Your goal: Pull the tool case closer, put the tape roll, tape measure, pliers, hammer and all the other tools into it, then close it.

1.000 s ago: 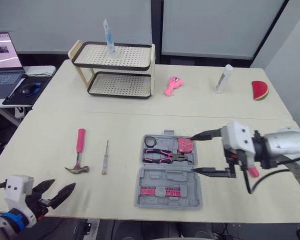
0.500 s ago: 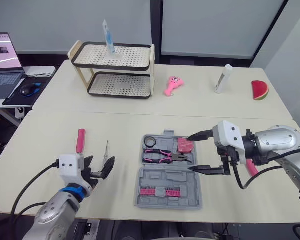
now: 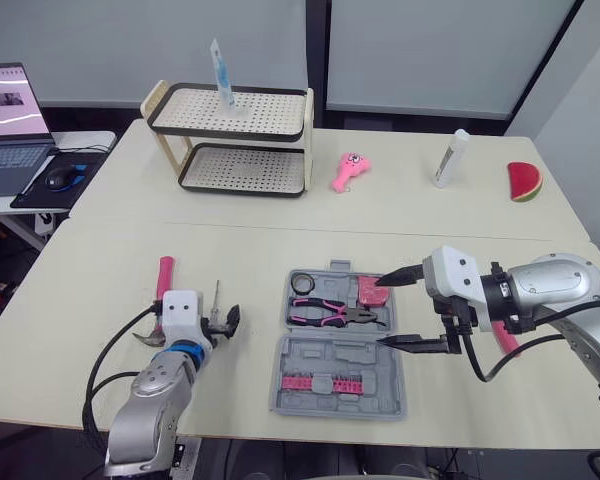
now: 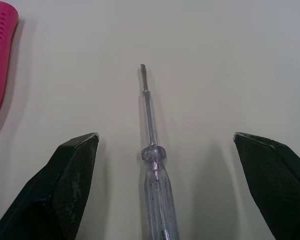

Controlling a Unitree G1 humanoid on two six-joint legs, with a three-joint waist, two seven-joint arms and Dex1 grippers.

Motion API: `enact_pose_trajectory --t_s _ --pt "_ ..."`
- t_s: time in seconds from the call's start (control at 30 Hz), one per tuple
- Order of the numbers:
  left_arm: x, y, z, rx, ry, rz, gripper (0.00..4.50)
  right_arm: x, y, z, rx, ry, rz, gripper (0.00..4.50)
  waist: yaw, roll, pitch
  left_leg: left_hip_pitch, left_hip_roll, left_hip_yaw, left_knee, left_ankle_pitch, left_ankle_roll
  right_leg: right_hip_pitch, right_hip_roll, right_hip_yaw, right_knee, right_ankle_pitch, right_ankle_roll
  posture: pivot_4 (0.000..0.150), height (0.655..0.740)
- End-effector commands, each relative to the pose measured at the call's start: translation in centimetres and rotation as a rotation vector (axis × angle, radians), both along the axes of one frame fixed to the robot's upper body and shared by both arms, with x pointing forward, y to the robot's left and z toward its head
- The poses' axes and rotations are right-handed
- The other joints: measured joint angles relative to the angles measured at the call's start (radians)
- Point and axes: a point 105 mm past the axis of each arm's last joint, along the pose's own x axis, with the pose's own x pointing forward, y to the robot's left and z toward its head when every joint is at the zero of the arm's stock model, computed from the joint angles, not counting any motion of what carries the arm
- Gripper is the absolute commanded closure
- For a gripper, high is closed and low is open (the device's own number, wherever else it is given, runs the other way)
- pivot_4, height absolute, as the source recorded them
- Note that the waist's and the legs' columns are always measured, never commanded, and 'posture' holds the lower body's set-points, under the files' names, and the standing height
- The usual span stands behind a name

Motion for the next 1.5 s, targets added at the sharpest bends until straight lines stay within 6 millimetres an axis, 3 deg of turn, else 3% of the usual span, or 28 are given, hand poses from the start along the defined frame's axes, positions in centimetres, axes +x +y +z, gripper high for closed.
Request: enact_pose_trajectory --t_s 0.03,0.5,0.73,0.87,0.97,1.07,1.2,1.33,1.5 --pt "0.1 -0.5 0.1 0.006 0.009 0.007 0.18 -0.5 0.2 0.7 0.002 -0.031 0.021 0.0 0.0 0.0 0.0 0.0 0.0 0.0 0.0 0.0 0.0 0.0 0.0 0.0 0.0 0.0 0.0 0.15 0.735" --pt "-0.6 -0.6 -1.1 -0.009 0.1 0.023 4.3 -0.6 0.2 0.9 0.001 -0.031 0.007 0.0 0.0 0.001 0.0 0.0 0.0 0.0 0.0 0.0 0.0 0.001 0.0 0.0 0.0 0.0 0.0 0.15 0.735" --pt "-0.5 -0.1 -0.4 -0.021 0.064 0.009 4.29 -0.5 0.1 0.9 0.0 -0.041 -0.004 0.0 0.0 0.001 0.0 0.0 0.0 0.0 0.0 0.0 0.0 0.001 0.0 0.0 0.0 0.0 0.0 0.15 0.735" --pt "-0.1 -0.8 2.4 0.009 -0.055 -0.132 4.29 -0.4 -0.1 1.1 0.008 -0.053 -0.025 0.0 0.0 0.0 0.0 0.0 0.0 0.0 0.0 0.0 0.0 0.0 0.0 0.0 0.0 0.0 0.0 0.15 0.735" --pt "-0.2 -2.1 4.6 0.055 -0.135 -0.347 4.29 -0.4 -0.5 1.2 0.013 -0.059 -0.053 0.0 0.003 0.0 0.0 -0.001 0.0 0.0 0.0 0.0 0.0 -0.001 0.0 -0.001 0.0 0.0 0.0 0.15 0.735" --pt "-1.4 -5.1 6.9 0.131 -0.195 -0.731 4.29 -1.0 -1.2 1.1 0.003 -0.052 -0.089 0.0 0.006 0.001 0.0 -0.001 0.0 0.0 -0.001 0.0 0.0 -0.001 0.0 -0.001 0.0 0.0 0.0 0.15 0.735" --pt "-3.0 -8.1 8.2 0.205 -0.195 -1.136 4.29 -1.9 -2.2 0.7 -0.028 -0.025 -0.13 0.0 0.005 0.003 0.001 -0.002 0.0 0.001 -0.001 0.0 0.0 -0.001 -0.001 -0.001 0.0 -0.001 -0.001 0.15 0.735" --pt "-3.6 -10.3 7.6 0.311 -0.114 -1.452 4.29 -3.0 -3.0 -0.4 -0.067 0.014 -0.176 0.0 0.005 0.003 0.001 -0.001 0.0 0.001 0.0 0.0 0.0 -0.001 0.0 -0.001 0.0 -0.001 0.0 0.15 0.735" --pt "-2.5 -12.6 6.5 0.393 -0.058 -1.58 4.29 -3.8 -3.4 -1.7 -0.106 0.039 -0.223 0.0 -0.002 0.003 0.001 0.0 0.001 0.001 0.001 0.0 0.0 0.0 0.001 0.0 0.001 0.0 0.0 0.15 0.735"
